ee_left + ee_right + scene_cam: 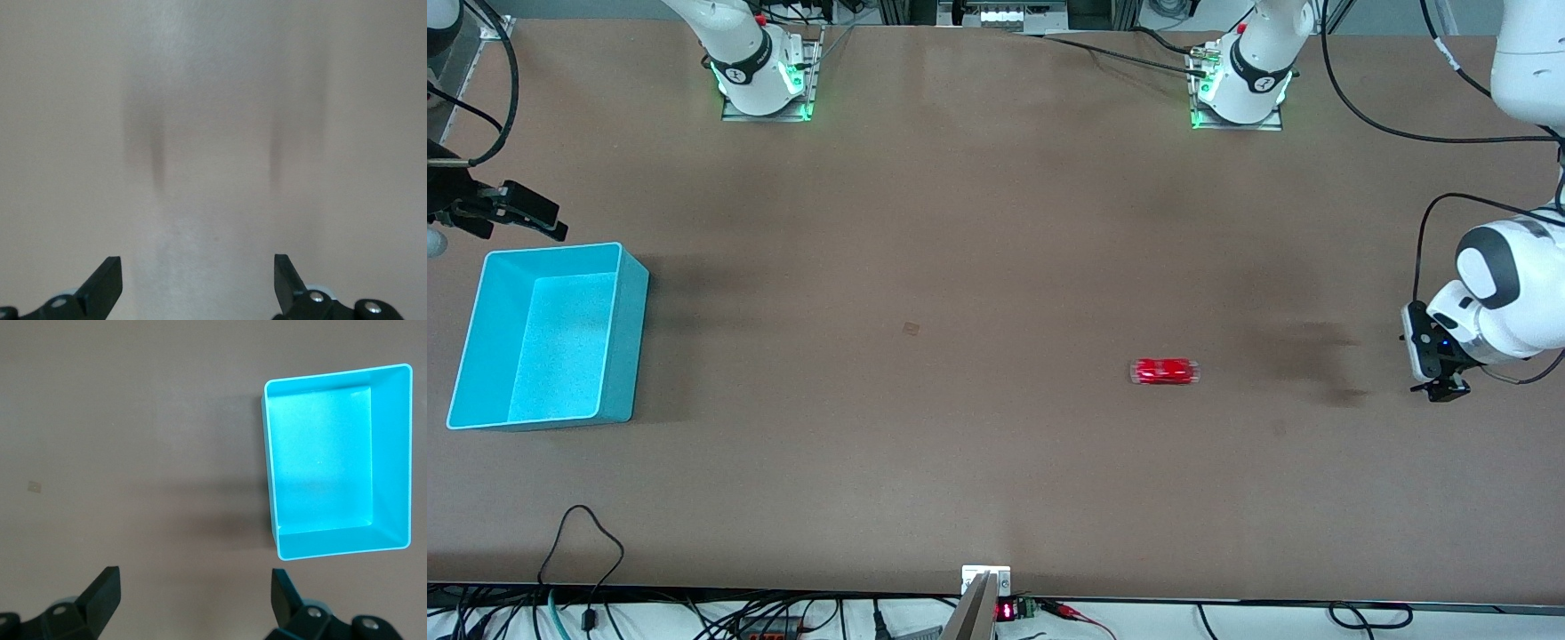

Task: Wind red beetle toy and store in blue box
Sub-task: 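Slide the red car with the left gripper toward the blue box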

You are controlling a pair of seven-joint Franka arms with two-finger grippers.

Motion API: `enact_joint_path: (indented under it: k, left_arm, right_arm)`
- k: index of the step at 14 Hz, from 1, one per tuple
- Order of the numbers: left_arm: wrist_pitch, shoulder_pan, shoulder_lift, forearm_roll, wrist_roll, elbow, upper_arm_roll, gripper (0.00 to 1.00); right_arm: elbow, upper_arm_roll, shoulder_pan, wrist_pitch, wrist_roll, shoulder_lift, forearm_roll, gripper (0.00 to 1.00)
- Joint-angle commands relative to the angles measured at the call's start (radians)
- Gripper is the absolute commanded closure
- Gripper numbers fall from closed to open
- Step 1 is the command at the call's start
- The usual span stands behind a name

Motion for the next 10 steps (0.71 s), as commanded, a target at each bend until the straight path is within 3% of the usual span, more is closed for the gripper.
enact_joint_path:
  k: [1,10]
  left_arm:
    - [-0.111,0.009,-0.07,-0.001,-0.058,-0.006,-0.003,0.0]
    - [-0.464,0.012,-0.165,0.012,-0.242,0.09,0.004,0.0]
  right_arm:
    - [0.009,0.002,-0.005,-0.009,-0.006,0.002,-0.01,0.0]
    - [0.009,0.002,-0.005,-0.014,-0.006,0.002,-0.01,0.0]
